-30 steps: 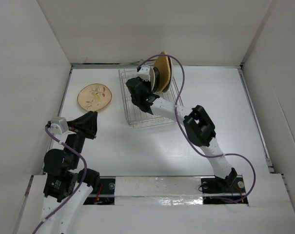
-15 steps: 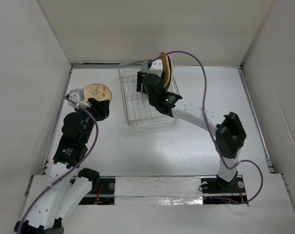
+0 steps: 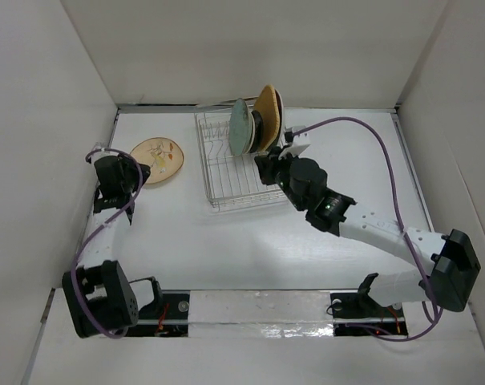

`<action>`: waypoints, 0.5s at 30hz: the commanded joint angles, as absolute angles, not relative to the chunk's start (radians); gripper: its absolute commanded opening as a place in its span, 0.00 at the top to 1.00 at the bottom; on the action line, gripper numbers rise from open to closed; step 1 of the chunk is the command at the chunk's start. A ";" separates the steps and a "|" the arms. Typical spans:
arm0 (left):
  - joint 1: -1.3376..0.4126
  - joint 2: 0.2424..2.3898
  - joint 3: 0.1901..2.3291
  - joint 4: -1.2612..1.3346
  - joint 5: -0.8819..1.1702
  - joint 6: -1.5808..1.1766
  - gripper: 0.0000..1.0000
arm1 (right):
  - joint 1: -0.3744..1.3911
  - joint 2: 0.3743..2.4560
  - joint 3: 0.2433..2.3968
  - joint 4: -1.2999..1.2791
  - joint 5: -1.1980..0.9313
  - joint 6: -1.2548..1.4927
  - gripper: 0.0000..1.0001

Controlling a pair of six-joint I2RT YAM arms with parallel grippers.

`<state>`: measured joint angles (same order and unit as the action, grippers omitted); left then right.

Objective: Load the plates into the dish rack

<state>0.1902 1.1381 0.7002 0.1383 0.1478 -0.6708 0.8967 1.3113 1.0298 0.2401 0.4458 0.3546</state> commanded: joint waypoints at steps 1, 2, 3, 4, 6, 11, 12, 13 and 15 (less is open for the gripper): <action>0.232 1.239 0.758 0.192 0.177 -0.666 0.71 | 0.900 1.253 0.976 0.308 0.381 0.379 0.84; 0.248 1.268 0.768 0.189 0.167 -0.661 0.56 | 0.900 1.244 0.967 0.314 0.370 0.379 0.83; 0.291 1.293 0.779 0.193 0.167 -0.661 0.51 | 0.900 1.236 0.959 0.313 0.364 0.377 0.81; 0.310 1.345 0.781 0.212 0.188 -0.658 0.48 | 0.900 1.221 0.945 0.314 0.364 0.373 0.80; 0.336 1.399 0.796 0.215 0.201 -0.643 0.44 | 0.900 1.206 0.931 0.310 0.365 0.365 0.77; 0.370 1.566 0.836 0.245 0.258 -0.647 0.45 | 0.900 1.180 0.905 0.313 0.362 0.353 0.69; 0.370 1.586 0.845 0.262 0.274 -0.653 0.46 | 0.900 1.178 0.904 0.316 0.361 0.353 0.69; 0.370 1.626 0.851 0.270 0.290 -0.660 0.46 | 0.900 1.177 0.902 0.318 0.351 0.353 0.69; 0.370 1.663 0.867 0.305 0.308 -0.681 0.49 | 0.891 1.175 0.899 0.321 0.341 0.351 0.69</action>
